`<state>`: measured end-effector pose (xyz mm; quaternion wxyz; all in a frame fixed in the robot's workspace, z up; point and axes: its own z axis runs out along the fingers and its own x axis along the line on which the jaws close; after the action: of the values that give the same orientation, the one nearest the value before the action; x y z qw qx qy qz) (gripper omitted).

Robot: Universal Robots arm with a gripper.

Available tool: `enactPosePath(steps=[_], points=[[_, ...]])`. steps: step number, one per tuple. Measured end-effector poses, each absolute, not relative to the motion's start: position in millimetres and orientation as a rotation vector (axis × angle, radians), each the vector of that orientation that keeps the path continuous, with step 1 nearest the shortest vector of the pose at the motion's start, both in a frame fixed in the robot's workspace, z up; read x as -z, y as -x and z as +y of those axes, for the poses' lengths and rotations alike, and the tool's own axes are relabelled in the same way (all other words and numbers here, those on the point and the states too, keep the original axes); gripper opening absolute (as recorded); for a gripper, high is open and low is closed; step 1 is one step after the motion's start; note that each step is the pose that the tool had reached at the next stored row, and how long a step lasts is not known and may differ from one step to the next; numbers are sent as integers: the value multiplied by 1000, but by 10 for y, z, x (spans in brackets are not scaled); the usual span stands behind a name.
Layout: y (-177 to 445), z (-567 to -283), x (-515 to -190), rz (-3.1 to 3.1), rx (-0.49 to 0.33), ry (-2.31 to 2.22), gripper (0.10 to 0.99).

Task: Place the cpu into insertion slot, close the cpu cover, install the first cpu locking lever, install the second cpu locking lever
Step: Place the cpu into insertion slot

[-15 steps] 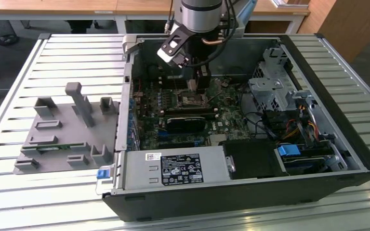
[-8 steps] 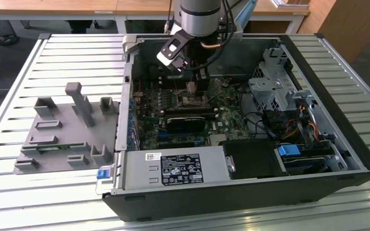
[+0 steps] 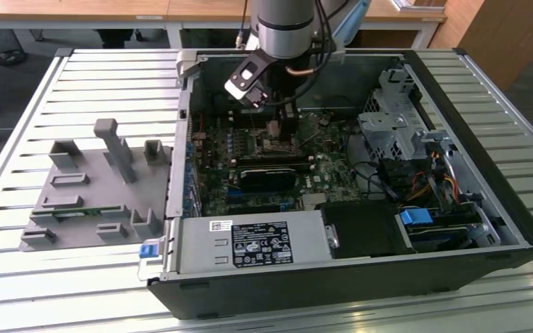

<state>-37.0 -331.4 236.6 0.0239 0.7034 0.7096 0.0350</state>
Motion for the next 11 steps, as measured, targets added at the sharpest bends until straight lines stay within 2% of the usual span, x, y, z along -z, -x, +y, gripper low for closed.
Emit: enactPosePath(steps=[11], points=[[393, -3263, -2255, 2194, -108, -2179, 545]])
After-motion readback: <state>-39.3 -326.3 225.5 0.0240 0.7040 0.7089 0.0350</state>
